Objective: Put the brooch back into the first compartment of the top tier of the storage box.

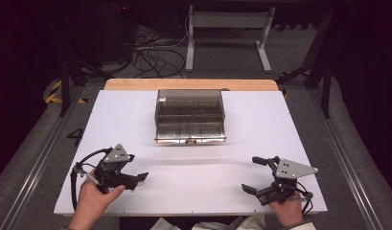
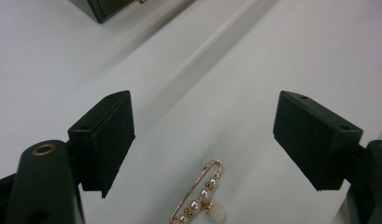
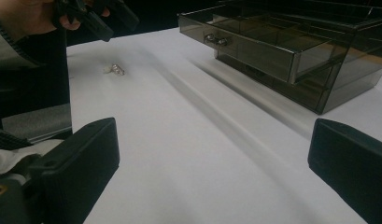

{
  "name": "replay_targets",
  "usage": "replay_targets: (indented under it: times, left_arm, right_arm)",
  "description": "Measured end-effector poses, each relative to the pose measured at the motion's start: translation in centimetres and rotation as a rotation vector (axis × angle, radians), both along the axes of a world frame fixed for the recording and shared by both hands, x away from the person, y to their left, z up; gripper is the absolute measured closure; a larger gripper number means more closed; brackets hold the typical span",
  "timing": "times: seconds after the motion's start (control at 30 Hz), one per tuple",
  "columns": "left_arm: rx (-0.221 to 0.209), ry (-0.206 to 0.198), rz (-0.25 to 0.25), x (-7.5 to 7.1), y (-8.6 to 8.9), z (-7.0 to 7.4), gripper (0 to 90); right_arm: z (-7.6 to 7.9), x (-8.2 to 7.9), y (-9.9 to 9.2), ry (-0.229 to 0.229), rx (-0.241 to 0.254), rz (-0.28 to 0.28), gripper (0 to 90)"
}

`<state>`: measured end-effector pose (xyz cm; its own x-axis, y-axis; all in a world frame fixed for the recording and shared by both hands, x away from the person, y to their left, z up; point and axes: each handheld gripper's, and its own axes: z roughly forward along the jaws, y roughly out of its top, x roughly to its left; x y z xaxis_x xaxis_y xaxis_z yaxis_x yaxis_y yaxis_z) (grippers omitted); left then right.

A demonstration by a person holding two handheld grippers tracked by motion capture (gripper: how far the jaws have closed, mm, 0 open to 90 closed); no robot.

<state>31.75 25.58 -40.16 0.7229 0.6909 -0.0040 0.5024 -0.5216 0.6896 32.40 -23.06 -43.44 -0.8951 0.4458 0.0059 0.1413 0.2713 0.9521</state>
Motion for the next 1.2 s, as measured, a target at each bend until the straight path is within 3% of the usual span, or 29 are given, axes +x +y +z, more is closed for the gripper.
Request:
replay_targets:
  times: [0.23, 0.47, 0.8, 1.2]
  left_arm:
    - [0.076, 0.034, -0.013, 0.0, -0.2, -0.4, 24.2]
    - [0.118, 0.095, -0.04, 0.2, -0.3, -1.0, 27.5]
    - [0.174, 0.152, -0.077, 0.0, -0.5, -1.5, 32.5]
    - [0.239, 0.167, -0.094, 0.1, -1.1, -2.0, 38.3]
  right_arm:
    - [0.0, 0.0, 0.0, 0.001, 0.0, 0.002, 2.8]
    - [0.0, 0.0, 0.0, 0.003, 0.0, 0.004, 2.8]
    - [0.0, 0.0, 0.0, 0.002, -0.004, 0.007, 2.8]
    - [0.0, 0.0, 0.1, 0.002, -0.005, 0.01, 2.8]
